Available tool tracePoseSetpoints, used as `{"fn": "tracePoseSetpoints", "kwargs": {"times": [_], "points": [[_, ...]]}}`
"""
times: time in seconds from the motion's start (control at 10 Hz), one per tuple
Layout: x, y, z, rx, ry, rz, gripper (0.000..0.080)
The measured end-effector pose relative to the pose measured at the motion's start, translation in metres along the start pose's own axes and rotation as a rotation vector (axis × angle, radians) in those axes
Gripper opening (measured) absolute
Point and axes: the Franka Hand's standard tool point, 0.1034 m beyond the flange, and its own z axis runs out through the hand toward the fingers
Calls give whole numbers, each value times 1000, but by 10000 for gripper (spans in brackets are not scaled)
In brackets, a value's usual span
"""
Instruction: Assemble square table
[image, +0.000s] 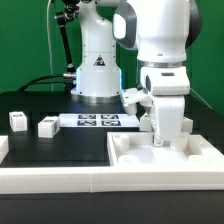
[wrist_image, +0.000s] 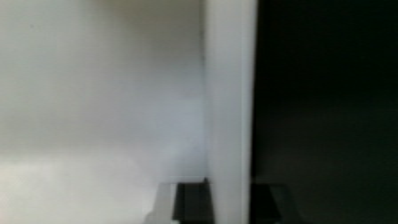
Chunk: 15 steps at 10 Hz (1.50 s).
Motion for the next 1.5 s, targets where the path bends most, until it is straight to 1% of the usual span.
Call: {"fn": "tracePoseSetpoints", "kwargs": {"times": [0.1,0.2,0.3,0.4,0.5,0.6,0.7,0.8,1.0,1.1,1.3,1.4,1.5], "points": [[0,0,0,1,0,1,60],[-1,0,1,1,0,1,150],[-1,0,1,1,0,1,286],[-1,0,1,1,0,1,286],[-1,0,0,0,0,2,487],[-1,0,0,-1,1,4,595],[-1,-2,-2,-5,0,34,595],[0,0,-9,-14,-2,42,638],[3,4,-23,-34,-3,72,646],[5,0,-32,-47,-3,114,649],[14,-13,-40,-51,-2,212,649],[16,-13,-41,-52,-2,216,649],[12,-13,-40,-51,-3,202,649]]}}
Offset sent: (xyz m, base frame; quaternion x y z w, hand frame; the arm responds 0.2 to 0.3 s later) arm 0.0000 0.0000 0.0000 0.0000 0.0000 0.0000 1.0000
